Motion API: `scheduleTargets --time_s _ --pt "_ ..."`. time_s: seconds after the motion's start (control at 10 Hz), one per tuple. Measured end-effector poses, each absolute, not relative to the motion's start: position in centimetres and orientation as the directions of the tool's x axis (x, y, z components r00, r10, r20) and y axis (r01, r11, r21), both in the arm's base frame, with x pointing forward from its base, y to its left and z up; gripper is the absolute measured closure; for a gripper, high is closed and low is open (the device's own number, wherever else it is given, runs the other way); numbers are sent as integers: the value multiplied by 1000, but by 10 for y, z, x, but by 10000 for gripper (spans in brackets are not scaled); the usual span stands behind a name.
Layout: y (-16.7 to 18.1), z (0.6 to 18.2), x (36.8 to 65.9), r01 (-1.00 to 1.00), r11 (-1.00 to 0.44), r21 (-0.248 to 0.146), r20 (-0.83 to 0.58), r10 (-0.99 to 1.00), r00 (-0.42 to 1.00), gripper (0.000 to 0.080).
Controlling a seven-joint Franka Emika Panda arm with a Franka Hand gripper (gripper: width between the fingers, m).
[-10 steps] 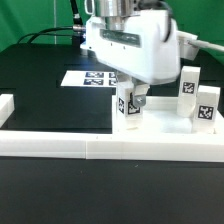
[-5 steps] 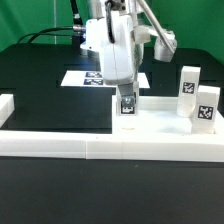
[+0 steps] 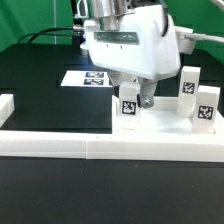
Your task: Assemble square table
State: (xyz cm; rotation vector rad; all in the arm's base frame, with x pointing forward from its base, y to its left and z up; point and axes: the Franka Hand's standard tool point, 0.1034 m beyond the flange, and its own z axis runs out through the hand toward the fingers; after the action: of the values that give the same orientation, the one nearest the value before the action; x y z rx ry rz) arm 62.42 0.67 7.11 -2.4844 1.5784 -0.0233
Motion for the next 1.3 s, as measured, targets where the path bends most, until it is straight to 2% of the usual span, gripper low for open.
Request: scheduleTargets --time_s 0.1,0.4,0.5,0.8,1.0,1.1,1.2,1.3 --pt "6 71 624 -889 -424 -176 -87 -892 443 153" --pt "4 71 624 -751 -635 -183 -36 -759 651 150" --pt "4 72 623 -613 -776 -148 0 -620 785 150" --pt "6 68 622 -273 -958 -92 52 -278 959 150" --pt "5 68 622 -332 -938 -98 46 -338 940 163" --pt "5 68 622 -344 -934 -99 45 -350 936 335" --pt "6 68 622 -414 -904 -103 37 -420 907 335" --pt "6 68 622 -476 -873 -105 30 -481 876 514"
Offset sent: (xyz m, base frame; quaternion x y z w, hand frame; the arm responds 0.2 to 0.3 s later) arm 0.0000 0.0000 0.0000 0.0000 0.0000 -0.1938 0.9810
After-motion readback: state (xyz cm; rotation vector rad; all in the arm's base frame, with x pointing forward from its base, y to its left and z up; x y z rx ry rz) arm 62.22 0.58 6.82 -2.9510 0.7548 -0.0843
